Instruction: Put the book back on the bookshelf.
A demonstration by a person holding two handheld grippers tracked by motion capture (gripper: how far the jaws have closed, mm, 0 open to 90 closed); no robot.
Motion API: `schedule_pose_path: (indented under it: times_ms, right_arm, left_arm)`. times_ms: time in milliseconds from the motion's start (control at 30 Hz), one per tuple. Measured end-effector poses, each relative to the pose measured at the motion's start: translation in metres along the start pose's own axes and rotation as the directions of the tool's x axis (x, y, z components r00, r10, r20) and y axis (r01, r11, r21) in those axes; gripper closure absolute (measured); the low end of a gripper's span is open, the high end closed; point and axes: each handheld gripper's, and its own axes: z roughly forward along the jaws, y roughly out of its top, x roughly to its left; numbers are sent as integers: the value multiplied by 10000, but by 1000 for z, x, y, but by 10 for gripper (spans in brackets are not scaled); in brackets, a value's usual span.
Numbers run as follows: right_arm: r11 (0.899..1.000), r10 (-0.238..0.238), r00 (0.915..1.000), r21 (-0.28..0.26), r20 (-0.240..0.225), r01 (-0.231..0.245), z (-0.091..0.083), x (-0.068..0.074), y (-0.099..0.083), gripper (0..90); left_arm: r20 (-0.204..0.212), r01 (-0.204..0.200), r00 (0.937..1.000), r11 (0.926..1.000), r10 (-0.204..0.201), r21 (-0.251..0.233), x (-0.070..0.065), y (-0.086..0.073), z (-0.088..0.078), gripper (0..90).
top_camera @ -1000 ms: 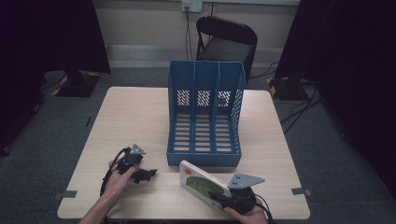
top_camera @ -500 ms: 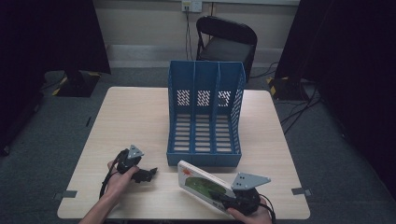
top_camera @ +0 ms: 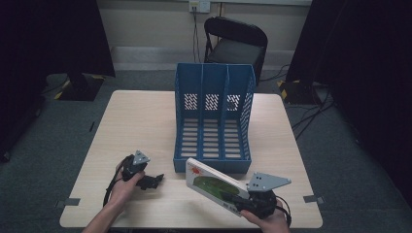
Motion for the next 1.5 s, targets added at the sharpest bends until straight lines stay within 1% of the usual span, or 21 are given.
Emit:
schedule_pose_path:
  times_ms: [67, 267, 400, 433, 533, 633, 700, 767, 833, 867, 900, 933, 967, 1033, 1067, 1100, 1133, 1200, 1300, 1333, 1500]
  right_arm:
    - [9997, -181, 9997, -175, 163, 183, -5, -1, 9, 765]
    - [9989, -245, 9985, -386, 483, 264, -11, -9, 22, 765]
    - [9983, 43, 9949, -576, 1012, 16, -18, -21, 31, 765]
    - [9983, 43, 9949, -576, 1012, 16, -18, -21, 31, 765]
    - [9980, 206, 9890, -627, 1463, -115, -24, -28, 34, 765]
    - [9976, 296, 9841, -670, 1750, -181, -28, -33, 33, 765]
    - [9973, 355, 9833, -692, 1786, -234, -28, -35, 33, 765]
    - [9969, 411, 9758, -746, 2146, -255, -30, -37, 33, 765]
    - [9962, 508, 9718, -803, 2304, -330, -32, -38, 34, 765]
    - [9954, 543, 9663, -897, 2515, -326, -35, -40, 36, 765]
    - [9954, 543, 9663, -897, 2515, -326, -35, -40, 36, 765]
    - [9948, 586, 9610, -965, 2702, -335, -38, -44, 38, 765]
    - [9948, 586, 9610, -965, 2702, -335, -38, -44, 38, 765]
    - [9939, 658, 9549, -1039, 2897, -370, -42, -47, 40, 765]
    - [9932, 759, 9470, -1073, 3121, -443, -44, -51, 42, 765]
    - [9932, 759, 9470, -1073, 3121, -443, -44, -51, 42, 765]
    - [9903, 1015, 9409, -1228, 3230, -646, -46, -57, 41, 765]
    - [9890, 1140, 9388, -1270, 3249, -761, -46, -60, 41, 765]
    - [9854, 1456, 9224, -1352, 3577, -1031, -46, -67, 42, 765]
    - [9854, 1456, 9224, -1352, 3577, -1031, -46, -67, 42, 765]
    - [9812, 1763, 8992, -1444, 4004, -1281, -40, -78, 43, 765]
  left_arm:
    - [14, 42, 10000, 10000, -42, -16, 0, 0, 0, 0]
    - [9, 20, 10000, 10000, -20, -5, 0, 0, 0, 0]
    - [15, 56, 10000, 10000, -56, -40, 0, 0, 1, 0]
    - [15, 56, 10000, 10000, -56, -40, 0, 0, 1, 0]
    - [12, 56, 10000, 10000, -56, -40, 0, 0, 1, 0]
    - [13, 52, 10000, 10000, -52, -39, 0, 0, 1, 0]
    - [12, 56, 10000, 10000, -56, -40, 0, 0, 1, 0]
    - [13, 50, 10000, 10000, -49, -39, 0, 0, 1, 0]
    - [15, 53, 10000, 10000, -52, -38, 0, 0, 1, 0]
    - [15, 55, 10000, 10000, -55, -42, 0, 0, 1, 0]
    - [15, 55, 10000, 10000, -55, -42, 0, 0, 1, 0]
    - [14, 53, 10000, 10000, -53, -42, 0, 0, 1, 0]
    - [13, 48, 10000, 10000, -48, -38, 0, 0, 1, 0]
    - [14, 50, 10000, 10000, -50, -43, 0, 0, 1, 0]
    - [16, 56, 10000, 10000, -56, -43, 0, 0, 1, 0]
    - [16, 56, 10000, 10000, -56, -43, 0, 0, 1, 0]
    - [15, 50, 10000, 10000, -50, -42, 0, 0, 1, 0]
    - [19, 56, 10000, 10000, -56, -45, 0, 0, 1, 0]
    - [13, 55, 10000, 10000, -55, -45, 0, 0, 1, 0]
    - [13, 55, 10000, 10000, -55, -45, 0, 0, 1, 0]
    - [13, 55, 10000, 10000, -55, -43, 0, 0, 1, 0]
